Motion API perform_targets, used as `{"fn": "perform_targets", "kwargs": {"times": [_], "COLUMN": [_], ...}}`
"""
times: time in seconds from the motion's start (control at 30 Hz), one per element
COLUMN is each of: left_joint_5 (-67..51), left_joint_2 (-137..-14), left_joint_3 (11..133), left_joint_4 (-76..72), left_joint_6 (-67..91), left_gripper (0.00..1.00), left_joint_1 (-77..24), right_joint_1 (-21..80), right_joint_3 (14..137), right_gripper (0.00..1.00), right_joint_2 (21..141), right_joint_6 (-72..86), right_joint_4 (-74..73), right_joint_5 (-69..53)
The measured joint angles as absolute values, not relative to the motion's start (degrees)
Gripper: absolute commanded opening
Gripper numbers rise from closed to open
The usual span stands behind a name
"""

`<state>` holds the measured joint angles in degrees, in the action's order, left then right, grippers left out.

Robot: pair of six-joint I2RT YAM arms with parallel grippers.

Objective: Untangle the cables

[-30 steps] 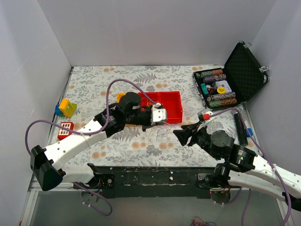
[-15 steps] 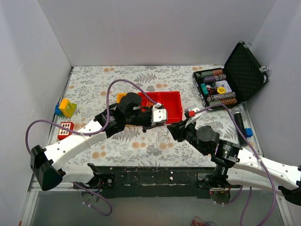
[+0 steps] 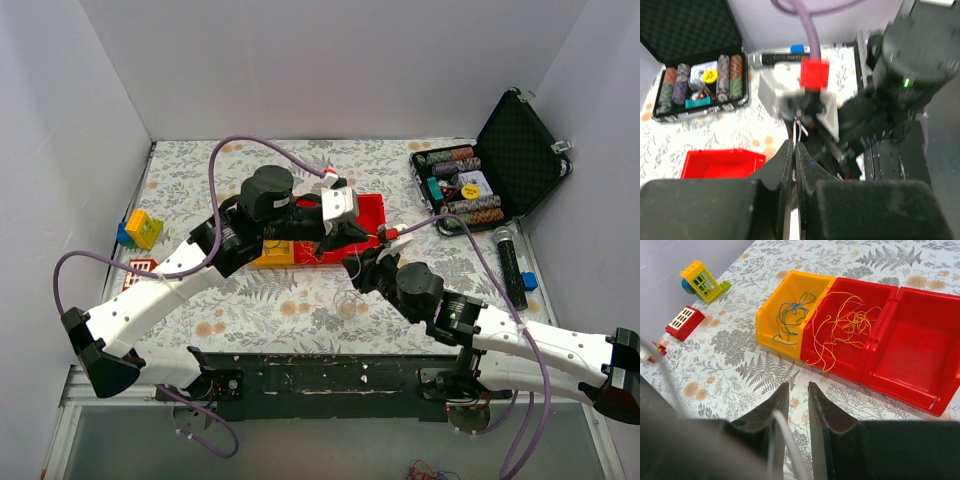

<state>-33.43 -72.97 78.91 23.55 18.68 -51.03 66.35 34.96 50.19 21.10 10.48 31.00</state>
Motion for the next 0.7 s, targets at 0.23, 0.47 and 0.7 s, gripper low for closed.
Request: {"fn": "perform_targets", "kwargs": {"times": [0.23, 0.47, 0.7], "left_joint_5": [-35.0, -33.93, -30.15], "left_joint_2": [-76.12, -78.89, -79.0], "left_joint_3": [87.79, 99.29, 104.9], "left_joint_4": [20.38, 17.34, 14.79], "left_joint_6": [27.29, 30.5, 29.15], "left_gripper": [0.0, 0.0, 0.0], "left_joint_1": [-51.13, -51.13, -51.13], "right_joint_1": [66.35, 66.35, 66.35], "right_joint_3": [33.56, 28.86, 21.34], "right_gripper": [0.3, 0.31, 0.31], "right_joint_2": [53.39, 54.61, 55.51], "right_joint_6": [23.05, 26.13, 30.81], "right_joint_4": [13.8, 15.4, 15.2], "right_joint_5": [31.05, 29.91, 26.81]}}
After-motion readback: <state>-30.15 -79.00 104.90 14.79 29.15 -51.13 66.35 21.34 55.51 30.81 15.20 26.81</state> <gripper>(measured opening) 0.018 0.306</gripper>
